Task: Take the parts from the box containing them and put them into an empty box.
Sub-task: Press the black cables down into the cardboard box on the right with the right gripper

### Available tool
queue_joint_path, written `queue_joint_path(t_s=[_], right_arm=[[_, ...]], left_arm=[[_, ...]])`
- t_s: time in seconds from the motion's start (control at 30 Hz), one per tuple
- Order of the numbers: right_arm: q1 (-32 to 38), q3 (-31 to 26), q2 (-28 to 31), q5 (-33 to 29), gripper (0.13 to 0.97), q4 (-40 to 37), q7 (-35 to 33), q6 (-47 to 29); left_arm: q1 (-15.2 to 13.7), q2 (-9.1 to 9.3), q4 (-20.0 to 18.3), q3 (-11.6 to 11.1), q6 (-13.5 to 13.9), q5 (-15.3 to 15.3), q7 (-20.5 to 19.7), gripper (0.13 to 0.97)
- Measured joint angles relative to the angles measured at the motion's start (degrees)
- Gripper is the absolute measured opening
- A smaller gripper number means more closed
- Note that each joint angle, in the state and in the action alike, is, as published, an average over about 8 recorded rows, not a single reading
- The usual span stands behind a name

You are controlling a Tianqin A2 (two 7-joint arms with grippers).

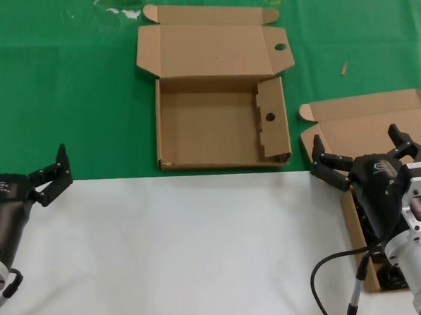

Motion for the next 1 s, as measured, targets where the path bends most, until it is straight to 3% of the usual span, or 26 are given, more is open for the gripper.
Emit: queue_joint_path(t_s=[0.23,0.53,0.8,1.0], right_arm=[[0.0,0.0,0.0,0.0,0.966,0.0,0.0,0.0],[0.0,0.0,0.0,0.0,0.966,0.0,0.0,0.0],[0.1,0.2,-0.1,-0.1,0.966,-0.1,-0.3,-0.2],[0.3,1.6,-0.8,-0.3,0.966,-0.7,-1.6,-1.6]], left_arm=[[0.0,0.00,0.0,0.0,0.0,0.0,0.0,0.808],[0.0,0.00,0.0,0.0,0.0,0.0,0.0,0.631],[0.0,0.00,0.0,0.0,0.0,0.0,0.0,0.415],[0.0,0.00,0.0,0.0,0.0,0.0,0.0,0.316]])
